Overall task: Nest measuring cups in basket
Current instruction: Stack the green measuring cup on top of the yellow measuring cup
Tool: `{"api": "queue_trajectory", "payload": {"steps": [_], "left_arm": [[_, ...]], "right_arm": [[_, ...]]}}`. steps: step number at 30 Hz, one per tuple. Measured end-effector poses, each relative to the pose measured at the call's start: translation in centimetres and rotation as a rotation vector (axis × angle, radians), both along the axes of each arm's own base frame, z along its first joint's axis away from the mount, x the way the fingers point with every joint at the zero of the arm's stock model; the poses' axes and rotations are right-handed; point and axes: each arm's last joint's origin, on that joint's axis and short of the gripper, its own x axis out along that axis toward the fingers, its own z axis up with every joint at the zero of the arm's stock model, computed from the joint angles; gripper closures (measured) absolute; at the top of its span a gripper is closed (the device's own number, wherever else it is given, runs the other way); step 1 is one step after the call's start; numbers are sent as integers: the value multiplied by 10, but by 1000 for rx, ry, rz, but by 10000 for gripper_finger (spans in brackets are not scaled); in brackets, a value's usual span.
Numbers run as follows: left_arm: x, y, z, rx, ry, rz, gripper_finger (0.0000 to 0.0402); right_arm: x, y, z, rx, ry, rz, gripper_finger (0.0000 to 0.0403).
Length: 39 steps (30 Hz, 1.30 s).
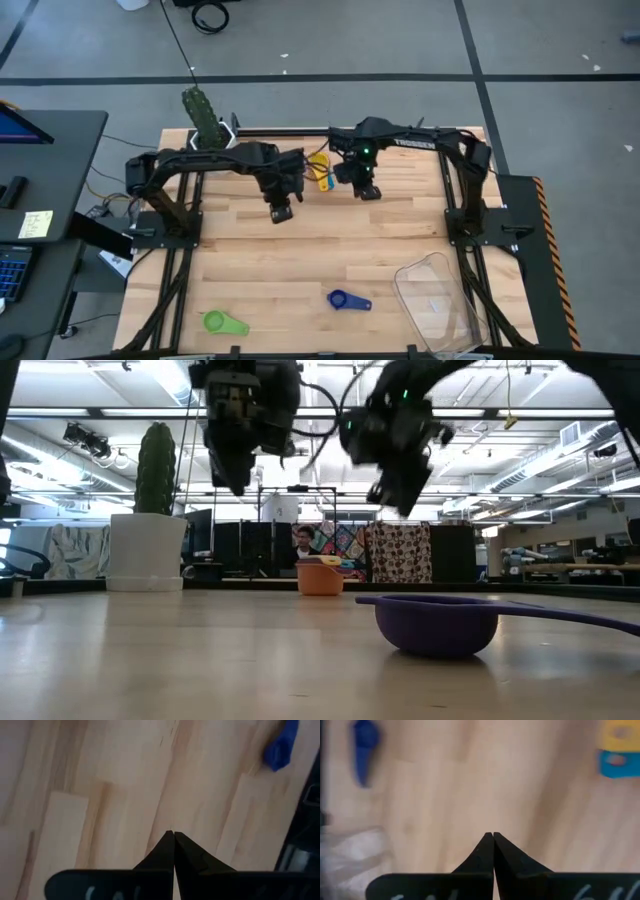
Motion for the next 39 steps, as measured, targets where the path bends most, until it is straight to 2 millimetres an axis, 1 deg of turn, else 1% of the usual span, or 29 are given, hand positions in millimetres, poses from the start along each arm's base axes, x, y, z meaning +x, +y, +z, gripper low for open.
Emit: {"api": "queue_trajectory", "payload": {"steps": [3,7,10,13,16,18,20,25,29,31,36,39], "left_arm": [[-4,-8,2,24,28,-17,397],[-6,-17,3,23,50,-53,397],[-6,-23,3,23,61,-73,397],[-9,-32,3,12,109,-84,397],[-16,-45,2,-7,230,-23,397],[-21,-56,1,5,315,38,397],[-25,-70,4,11,357,85,397],[-35,-109,19,10,348,272,397],[-53,-145,32,42,338,489,397],[-64,-164,38,44,320,602,397],[-92,-209,41,79,262,824,397],[-107,-236,37,94,217,862,397]], "right_arm": [[-3,29,18,45,-5,27,400],[-11,66,35,86,16,82,400],[-15,84,43,84,21,112,400],[-18,95,49,59,20,124,400],[-20,98,51,28,29,124,400],[-22,98,51,15,42,129,400],[-23,98,52,13,34,140,400],[-24,98,52,4,8,211,400],[-24,98,52,-8,-23,281,400],[-24,98,52,-9,-27,286,400],[-23,97,52,-9,-28,278,400],[-23,97,52,-8,-29,277,399]]}}
